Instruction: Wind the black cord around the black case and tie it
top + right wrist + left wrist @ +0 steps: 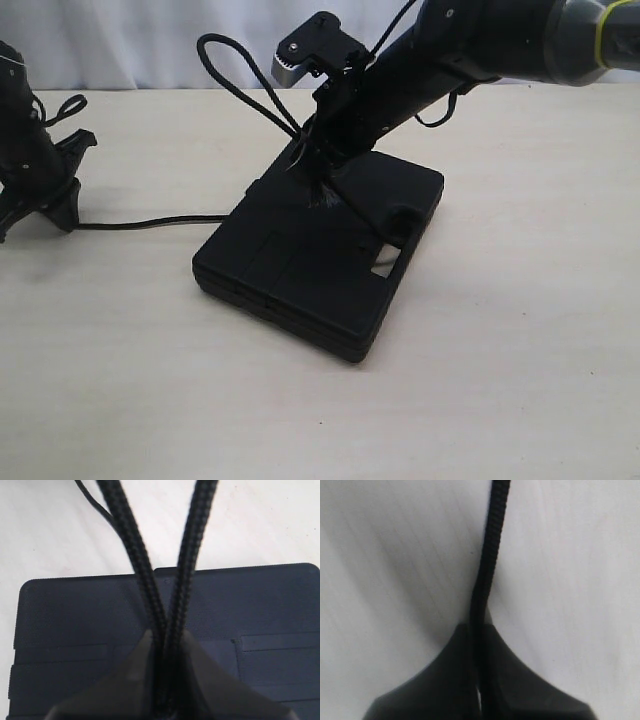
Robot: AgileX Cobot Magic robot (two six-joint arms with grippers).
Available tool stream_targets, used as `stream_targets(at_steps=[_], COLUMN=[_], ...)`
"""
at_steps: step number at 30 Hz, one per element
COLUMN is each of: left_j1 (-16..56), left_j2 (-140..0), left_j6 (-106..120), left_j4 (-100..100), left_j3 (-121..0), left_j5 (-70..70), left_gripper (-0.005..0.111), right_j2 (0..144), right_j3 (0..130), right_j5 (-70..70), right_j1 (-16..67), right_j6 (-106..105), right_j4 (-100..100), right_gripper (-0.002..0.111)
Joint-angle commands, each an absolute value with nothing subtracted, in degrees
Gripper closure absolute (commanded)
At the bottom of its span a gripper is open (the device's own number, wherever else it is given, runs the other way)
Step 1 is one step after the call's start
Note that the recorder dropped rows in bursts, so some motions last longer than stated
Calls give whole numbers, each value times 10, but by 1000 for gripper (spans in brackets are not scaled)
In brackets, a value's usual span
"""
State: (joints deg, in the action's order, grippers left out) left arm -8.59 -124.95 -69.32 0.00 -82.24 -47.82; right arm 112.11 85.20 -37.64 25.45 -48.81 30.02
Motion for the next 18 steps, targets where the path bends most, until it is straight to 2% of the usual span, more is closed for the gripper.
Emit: stream_targets(at_steps=[1, 18], left_j1=[-86, -86], left_j2=[-1258, -1258], left_j6=[-702, -702], left_j4=[4, 9], left_j3=[-820, -820], left_j5=[-493, -489], left_gripper=[107, 107], right_j2=[1113, 1113], right_j3=[853, 853], right_j5=[-376, -383], right_j1=[255, 255], right_j6=[-487, -487], right_j4=[297, 297], right_gripper=[104, 104])
